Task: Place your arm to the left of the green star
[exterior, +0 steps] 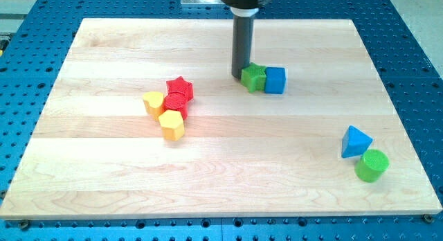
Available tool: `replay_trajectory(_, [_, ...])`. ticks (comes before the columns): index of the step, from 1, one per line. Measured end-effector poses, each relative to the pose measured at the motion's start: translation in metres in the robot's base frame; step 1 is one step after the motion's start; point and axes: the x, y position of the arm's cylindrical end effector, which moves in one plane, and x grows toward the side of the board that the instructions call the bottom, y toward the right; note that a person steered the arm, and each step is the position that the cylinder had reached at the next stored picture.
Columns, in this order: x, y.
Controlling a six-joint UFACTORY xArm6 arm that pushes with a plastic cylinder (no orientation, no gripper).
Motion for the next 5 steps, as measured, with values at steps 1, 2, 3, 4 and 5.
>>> replay_trajectory(1, [0.042, 0.001])
replay_trajectory(2, [0.041, -0.023])
replay_trajectory(3, [0.010, -0.036])
replay_trajectory(4, [0.047, -0.010])
replay_trajectory(5, [0.133, 0.016])
